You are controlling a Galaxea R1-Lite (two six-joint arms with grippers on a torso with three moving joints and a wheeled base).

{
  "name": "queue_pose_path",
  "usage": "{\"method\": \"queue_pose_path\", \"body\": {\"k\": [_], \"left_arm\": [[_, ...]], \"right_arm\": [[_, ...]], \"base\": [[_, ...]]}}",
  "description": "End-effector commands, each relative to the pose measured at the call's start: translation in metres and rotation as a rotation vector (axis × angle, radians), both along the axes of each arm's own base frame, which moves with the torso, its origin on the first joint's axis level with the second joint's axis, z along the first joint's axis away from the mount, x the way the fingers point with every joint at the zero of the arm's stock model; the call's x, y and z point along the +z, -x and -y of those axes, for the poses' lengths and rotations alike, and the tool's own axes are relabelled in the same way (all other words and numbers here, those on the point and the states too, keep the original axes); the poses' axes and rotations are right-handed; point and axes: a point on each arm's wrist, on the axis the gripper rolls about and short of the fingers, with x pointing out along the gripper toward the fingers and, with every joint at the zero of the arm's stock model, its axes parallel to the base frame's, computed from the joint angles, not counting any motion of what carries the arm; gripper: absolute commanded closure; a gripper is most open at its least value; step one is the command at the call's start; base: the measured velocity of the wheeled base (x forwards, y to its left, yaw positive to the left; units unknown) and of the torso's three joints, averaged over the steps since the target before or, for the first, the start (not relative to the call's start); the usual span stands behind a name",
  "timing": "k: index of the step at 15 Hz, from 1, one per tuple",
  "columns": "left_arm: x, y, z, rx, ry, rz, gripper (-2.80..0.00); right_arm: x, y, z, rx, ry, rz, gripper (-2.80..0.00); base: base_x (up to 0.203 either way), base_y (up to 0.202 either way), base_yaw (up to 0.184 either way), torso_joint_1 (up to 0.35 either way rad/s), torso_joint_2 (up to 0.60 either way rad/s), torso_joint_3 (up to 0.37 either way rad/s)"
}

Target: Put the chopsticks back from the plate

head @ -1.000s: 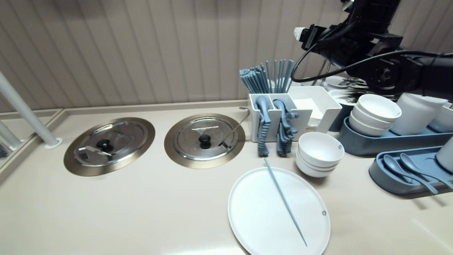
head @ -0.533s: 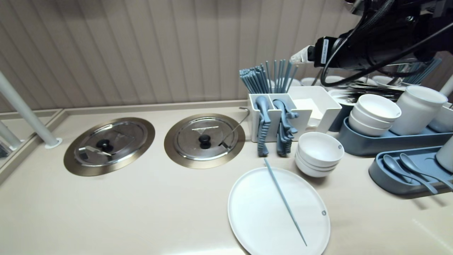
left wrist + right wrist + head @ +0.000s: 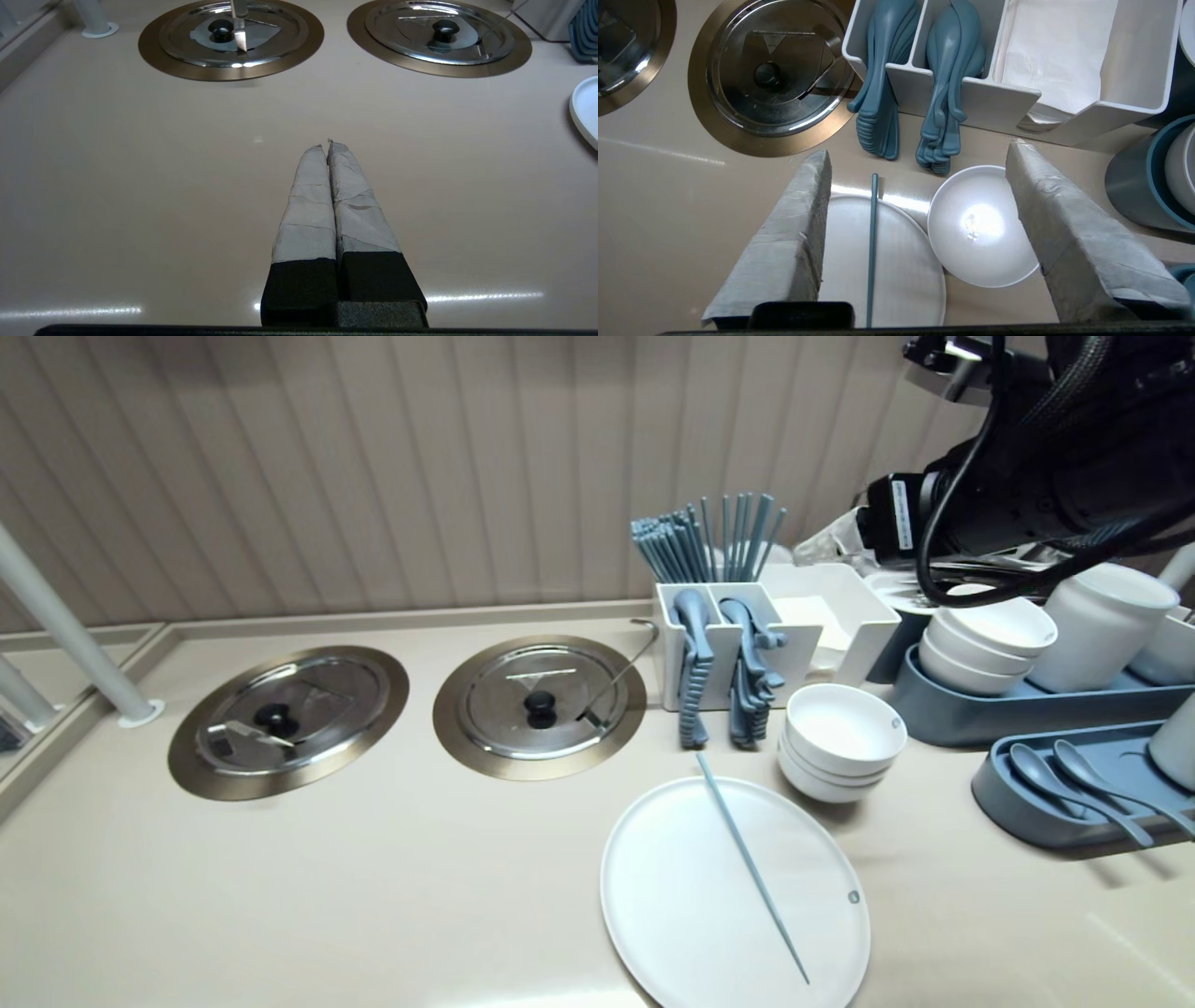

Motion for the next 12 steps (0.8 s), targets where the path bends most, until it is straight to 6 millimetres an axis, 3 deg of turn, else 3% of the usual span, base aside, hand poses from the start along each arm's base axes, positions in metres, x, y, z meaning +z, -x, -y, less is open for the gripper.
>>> {"method": "queue_pose_path", "body": {"k": [1, 8, 12], "left_arm": [[-0.002, -0.001, 0.0, -0.002, 0.0, -0.007, 0.0], [-0.002, -0.001, 0.0, 0.0, 0.0, -0.007, 0.0], [-0.002, -0.001, 0.0, 0.0, 0.0, -0.006, 0.0]], "right_arm": [[-0.002, 0.003, -0.003, 0.014, 0.009, -0.017, 0.0], [-0.035, 0.02, -0.042, 0.166, 0.111, -0.148, 0.0], [-0.076, -0.007, -0.067, 0.177, 0.16, -0.265, 0.0]], "base": [[0.0, 0.0, 0.0, 0.0, 0.0, 0.0], [0.0, 0.0, 0.0, 0.0, 0.0, 0.0], [0.0, 0.0, 0.0, 0.0, 0.0, 0.0]]}}
